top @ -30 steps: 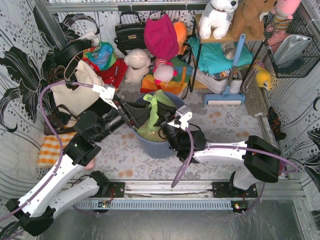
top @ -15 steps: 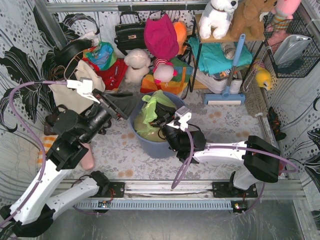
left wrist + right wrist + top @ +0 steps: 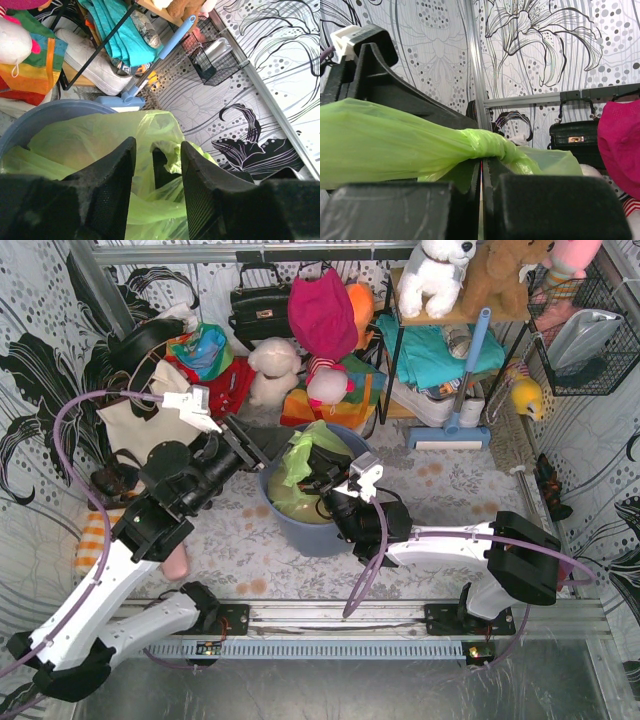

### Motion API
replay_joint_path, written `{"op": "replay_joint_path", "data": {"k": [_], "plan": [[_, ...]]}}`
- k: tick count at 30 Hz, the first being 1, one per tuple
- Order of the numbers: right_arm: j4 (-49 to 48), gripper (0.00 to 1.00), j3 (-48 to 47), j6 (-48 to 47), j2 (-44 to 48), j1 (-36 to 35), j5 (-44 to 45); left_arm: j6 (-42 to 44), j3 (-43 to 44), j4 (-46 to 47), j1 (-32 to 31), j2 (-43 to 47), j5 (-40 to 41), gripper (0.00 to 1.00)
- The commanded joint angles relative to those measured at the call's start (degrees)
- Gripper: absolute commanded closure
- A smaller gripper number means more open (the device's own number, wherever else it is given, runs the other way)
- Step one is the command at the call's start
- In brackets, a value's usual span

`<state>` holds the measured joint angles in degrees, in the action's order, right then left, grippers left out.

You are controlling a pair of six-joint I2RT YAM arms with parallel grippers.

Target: Tie the trash bag

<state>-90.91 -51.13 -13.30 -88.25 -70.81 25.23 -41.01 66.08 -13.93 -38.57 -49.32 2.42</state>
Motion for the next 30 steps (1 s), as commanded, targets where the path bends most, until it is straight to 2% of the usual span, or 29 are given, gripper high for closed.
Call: {"op": "replay_joint_path", "data": {"k": [1, 12, 17, 24, 30], "plan": [[-6.6, 1.0, -0.4, 0.6, -0.1, -0.3, 0.1, -1.7, -0.6, 2.2, -0.1, 1.9, -0.2, 0.54], [-6.6, 1.0, -0.6, 0.5, -0.4, -0.3, 0.4, -2.1, -1.3, 3.0, -0.1, 1.0, -2.7, 0.54], [-6.6, 1.0, -0.5, 0.6, -0.5, -0.3, 0.8, -1.3, -1.5, 3.5, -0.1, 0.7, -3.1, 0.68], [-6.5, 1.0, -0.3, 0.6, -0.7, -0.3, 1.0, 0.2, -1.2, 5.5, -0.1, 0.3, -5.0, 1.0], [-6.4, 0.98, 0.5, 0.8, -0.1, -0.3, 1.5, 2.8, -0.1, 7.1, -0.1, 0.2, -4.1, 1.0]]}}
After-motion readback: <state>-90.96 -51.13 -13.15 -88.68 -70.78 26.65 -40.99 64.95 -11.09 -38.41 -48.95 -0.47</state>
